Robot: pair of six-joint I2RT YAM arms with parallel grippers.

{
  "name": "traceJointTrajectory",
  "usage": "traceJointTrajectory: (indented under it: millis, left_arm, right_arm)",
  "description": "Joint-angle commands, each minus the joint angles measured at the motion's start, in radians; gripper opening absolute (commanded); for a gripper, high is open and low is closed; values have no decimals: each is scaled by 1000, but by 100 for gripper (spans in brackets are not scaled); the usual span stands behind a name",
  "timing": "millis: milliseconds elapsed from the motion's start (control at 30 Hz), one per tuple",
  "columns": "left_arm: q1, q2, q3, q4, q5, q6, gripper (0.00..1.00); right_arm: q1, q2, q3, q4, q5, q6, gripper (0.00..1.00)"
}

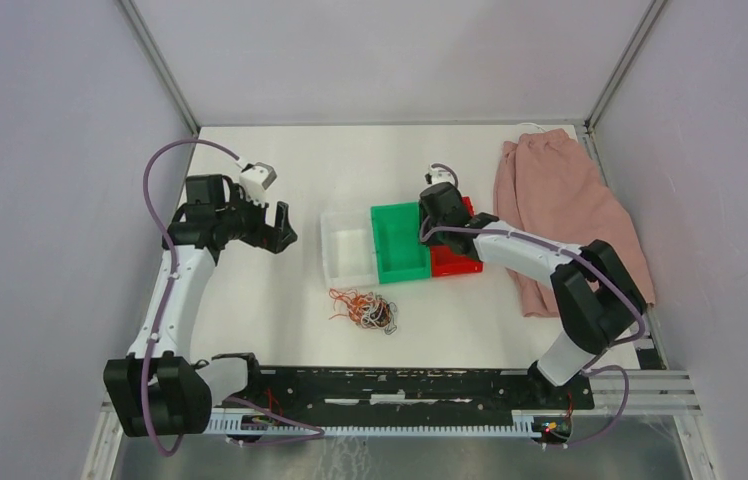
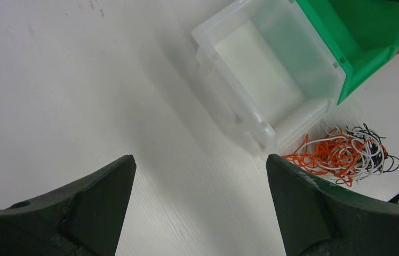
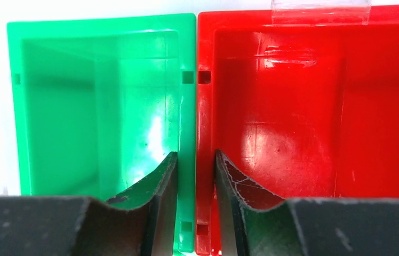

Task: Untangle the cables
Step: Move the bin to the center of the board.

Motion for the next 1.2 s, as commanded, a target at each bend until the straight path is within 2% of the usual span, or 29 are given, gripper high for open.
traceJointTrajectory:
  millis: [0,133,333,500,600,667,867,1067,1167]
  left_arm:
    - [-1,-42,10,-30,56,62,99]
    - [-1,-51,9,-43,61,71,99]
    - [0,-57,-3,-51,63,91,99]
    - [-1,-57,-5,-82,92,126,99]
    - [-1,-57,-11,-107,111,167,99]
    - [-1,-55,-14,-133,131,207,99]
    - [-19,-48,-38,-183,220,312,99]
    - [-160,2,-52,-192,160,387,99]
    - [-224,34,-57,-198,132,446,100]
  right_arm:
    - [4,48,75,65,93,39,29]
    - [5,109,158,18,186,85,17]
    - [18,165,212,60,233,141,21]
    - [30,188,255,61,224,104,46]
    - [35,135,237,56,209,59,63]
    - [46,62,207,52,196,21,69]
    - [136,-103,115,2,22,-29,80]
    - [228,-129,12,34,-323,-2,79]
    - [260,-123,-20,35,-414,12,78]
